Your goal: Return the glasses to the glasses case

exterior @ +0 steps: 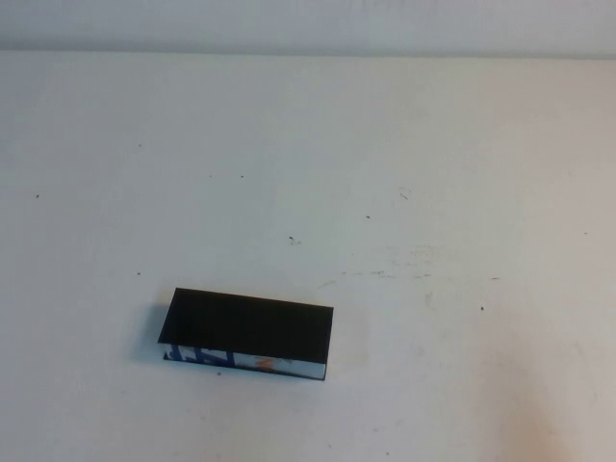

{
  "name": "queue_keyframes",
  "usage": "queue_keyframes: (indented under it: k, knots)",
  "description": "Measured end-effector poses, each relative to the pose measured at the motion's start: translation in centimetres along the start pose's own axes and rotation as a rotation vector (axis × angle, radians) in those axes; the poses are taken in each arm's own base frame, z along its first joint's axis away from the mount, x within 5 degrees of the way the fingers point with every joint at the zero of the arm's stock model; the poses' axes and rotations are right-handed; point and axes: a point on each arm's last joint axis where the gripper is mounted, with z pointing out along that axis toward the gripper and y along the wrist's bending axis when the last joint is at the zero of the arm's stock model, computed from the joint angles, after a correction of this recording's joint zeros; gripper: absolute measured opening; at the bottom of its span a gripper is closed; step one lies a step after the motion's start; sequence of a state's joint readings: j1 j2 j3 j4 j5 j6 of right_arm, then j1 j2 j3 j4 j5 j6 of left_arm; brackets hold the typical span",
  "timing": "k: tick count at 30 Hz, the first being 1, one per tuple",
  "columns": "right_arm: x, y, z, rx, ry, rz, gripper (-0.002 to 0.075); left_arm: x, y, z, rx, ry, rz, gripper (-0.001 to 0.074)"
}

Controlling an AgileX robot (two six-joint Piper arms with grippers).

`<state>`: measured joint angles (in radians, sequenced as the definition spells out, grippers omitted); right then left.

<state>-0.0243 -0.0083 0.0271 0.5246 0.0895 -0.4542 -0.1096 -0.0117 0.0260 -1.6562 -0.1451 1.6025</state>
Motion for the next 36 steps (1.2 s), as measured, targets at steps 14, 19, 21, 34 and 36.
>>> queue_keyframes:
  k: [14, 19, 21, 34, 36]
  knots:
    - [2.2, 1.0, -0.3, -0.107, 0.242, -0.025, -0.0011, 0.0, 0.1, 0.0, -0.013, 0.000, 0.000, -0.0004]
    - [2.3, 1.0, -0.3, -0.113, 0.253, -0.025, -0.0011, 0.0, 0.1, 0.0, -0.015, 0.000, 0.000, -0.0004]
    - [2.3, 1.0, -0.3, -0.113, 0.253, -0.025, -0.0011, 0.0, 0.1, 0.0, -0.016, 0.001, 0.000, -0.0004]
    - [2.5, 0.5, -0.4, -0.051, 0.275, 0.009, -0.0011, 0.0, 0.1, 0.0, -0.016, 0.001, -0.001, -0.0004]
    - [2.5, 0.5, -0.4, -0.055, 0.274, 0.026, -0.0011, 0.0, 0.1, 0.0, -0.016, 0.001, -0.001, -0.0004]
